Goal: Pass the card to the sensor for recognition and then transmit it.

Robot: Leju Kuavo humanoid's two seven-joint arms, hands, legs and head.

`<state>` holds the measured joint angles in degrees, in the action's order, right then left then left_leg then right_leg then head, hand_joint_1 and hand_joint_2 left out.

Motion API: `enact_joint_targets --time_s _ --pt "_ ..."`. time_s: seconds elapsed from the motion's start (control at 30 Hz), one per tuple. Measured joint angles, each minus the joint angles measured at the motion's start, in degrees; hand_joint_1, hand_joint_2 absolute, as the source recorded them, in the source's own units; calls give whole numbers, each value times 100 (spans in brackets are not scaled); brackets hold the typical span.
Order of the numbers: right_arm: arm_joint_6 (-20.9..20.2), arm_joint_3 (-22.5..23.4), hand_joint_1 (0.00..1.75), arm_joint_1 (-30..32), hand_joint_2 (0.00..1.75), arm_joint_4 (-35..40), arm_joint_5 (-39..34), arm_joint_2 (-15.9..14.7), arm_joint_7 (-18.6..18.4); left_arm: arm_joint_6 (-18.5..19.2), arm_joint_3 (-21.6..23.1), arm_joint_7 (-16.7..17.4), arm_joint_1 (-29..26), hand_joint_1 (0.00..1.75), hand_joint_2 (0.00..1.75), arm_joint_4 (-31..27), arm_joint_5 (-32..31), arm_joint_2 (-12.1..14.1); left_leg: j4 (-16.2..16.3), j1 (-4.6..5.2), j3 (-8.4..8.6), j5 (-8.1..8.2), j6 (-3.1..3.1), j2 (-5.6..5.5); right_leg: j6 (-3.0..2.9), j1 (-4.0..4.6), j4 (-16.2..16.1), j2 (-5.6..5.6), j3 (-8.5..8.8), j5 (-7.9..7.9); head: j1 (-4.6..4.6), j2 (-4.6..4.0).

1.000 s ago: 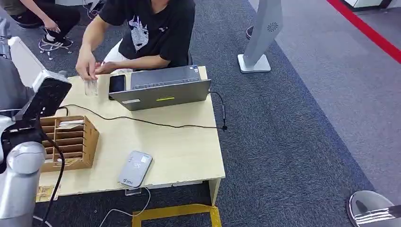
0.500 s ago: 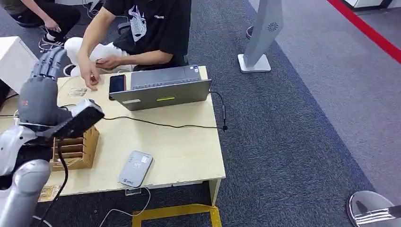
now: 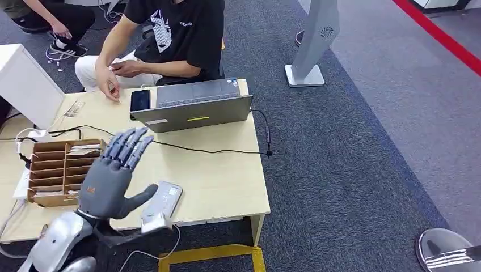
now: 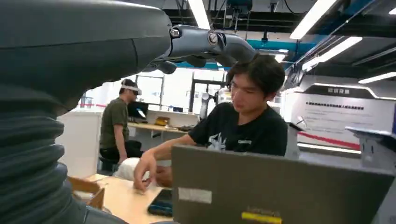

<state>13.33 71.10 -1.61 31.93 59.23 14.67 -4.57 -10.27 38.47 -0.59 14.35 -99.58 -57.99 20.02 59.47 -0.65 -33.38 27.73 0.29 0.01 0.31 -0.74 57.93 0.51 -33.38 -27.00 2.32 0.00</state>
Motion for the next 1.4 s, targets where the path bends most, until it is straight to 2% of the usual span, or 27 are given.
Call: enact_joint_targets --time_s 0.27,0.37,0.53,0.77,0.97,1.2,1.27,1.4 --pt "-164 177 0 42 175 241 -22 77 -107 -8 4 186 -598 0 175 -89 -11 422 -5 -1 -2 -1 0 -3 -1 1 1 -5 2 -2 2 0" --pt "-258 236 0 50 175 389 7 133 -179 148 -115 415 -803 0 175 -89 -28 551 -6 -1 0 -1 0 -2 -1 1 1 -3 5 -1 0 0" --pt "-367 363 0 82 175 621 85 230 -256 311 -726 730 -1353 0 175 -61 -361 909 -6 -1 0 0 0 0 -6 2 2 0 2 -6 0 0" --pt "-431 520 0 84 175 918 175 385 -306 448 -1924 990 -1834 0 175 186 -507 1270 -7 -4 0 -1 0 -1 -12 4 2 -3 3 -9 -2 0" --pt "-426 553 0 78 175 968 214 413 -284 453 -2529 1018 -1982 0 175 527 -599 1322 -7 -3 2 -1 0 -2 -13 3 2 -5 8 -9 4 0" --pt "-391 575 0 55 175 951 256 413 -240 354 -2859 977 -1993 0 175 901 -750 1305 -6 -2 1 -1 0 -6 -12 2 1 -11 8 -9 7 0" --pt "-369 584 0 51 175 936 264 413 -210 87 -2933 820 -1989 0 175 972 -826 1263 -6 -2 1 0 0 -7 -12 2 1 -11 8 -9 5 0" --pt "-289 597 0 27 175 883 315 411 -116 -733 -3056 418 -1850 0 175 1213 -999 1031 -6 -2 2 -1 0 -7 -12 2 1 -13 8 -9 7 0"
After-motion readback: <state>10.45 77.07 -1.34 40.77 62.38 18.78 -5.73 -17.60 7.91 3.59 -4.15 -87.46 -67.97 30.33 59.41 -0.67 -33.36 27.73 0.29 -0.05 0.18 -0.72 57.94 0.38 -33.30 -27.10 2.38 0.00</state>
